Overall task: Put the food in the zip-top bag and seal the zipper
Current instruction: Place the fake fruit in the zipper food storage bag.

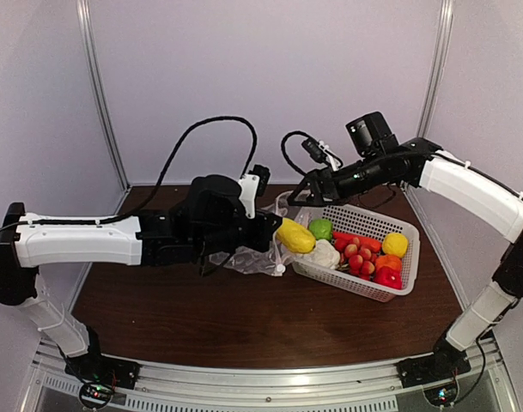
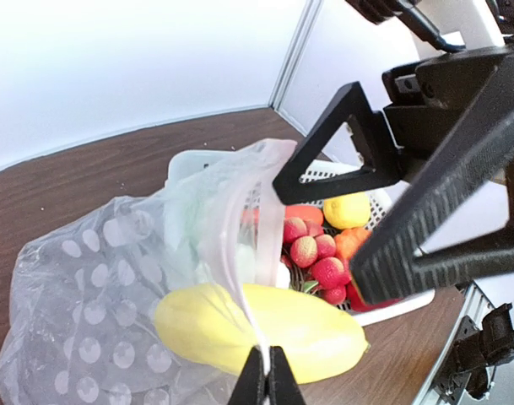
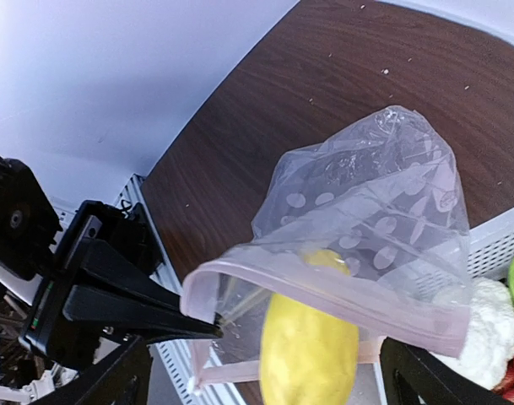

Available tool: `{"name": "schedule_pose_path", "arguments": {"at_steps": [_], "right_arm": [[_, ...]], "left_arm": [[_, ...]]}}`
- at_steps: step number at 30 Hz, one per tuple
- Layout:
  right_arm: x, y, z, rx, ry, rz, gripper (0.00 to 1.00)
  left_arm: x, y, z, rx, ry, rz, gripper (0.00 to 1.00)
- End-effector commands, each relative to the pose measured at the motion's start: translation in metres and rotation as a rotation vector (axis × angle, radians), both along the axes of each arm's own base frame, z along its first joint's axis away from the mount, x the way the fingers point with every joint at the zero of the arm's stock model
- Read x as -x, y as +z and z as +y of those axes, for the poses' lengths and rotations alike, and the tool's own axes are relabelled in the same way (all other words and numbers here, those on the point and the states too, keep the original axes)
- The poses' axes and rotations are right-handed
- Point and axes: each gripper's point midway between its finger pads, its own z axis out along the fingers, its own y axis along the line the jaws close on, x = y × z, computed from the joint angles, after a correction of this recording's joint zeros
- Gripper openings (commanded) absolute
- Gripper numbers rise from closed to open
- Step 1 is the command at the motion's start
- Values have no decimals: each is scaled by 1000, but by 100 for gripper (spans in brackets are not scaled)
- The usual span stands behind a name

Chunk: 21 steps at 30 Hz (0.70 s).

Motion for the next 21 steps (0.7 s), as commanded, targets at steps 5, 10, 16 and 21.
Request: {"name": "schedule_pose_path", "arguments": {"at_steps": [5,10,16,21], "right_arm": [[-6,0,-40,149,-48,-248,89],[-3,-13,-43,165,-53,-227,83],[-12,-45,-29,181,-50,-155,67],[-20,-53,-10,158,-24,-120,49]], "left_arm": [[-11,31,24,48,79,-131,0],[-19,-4,18,90,43,-36,0],[-12,16,7,169,-14,-27,0],[-11,20,9,184,-10,-17,0]]}}
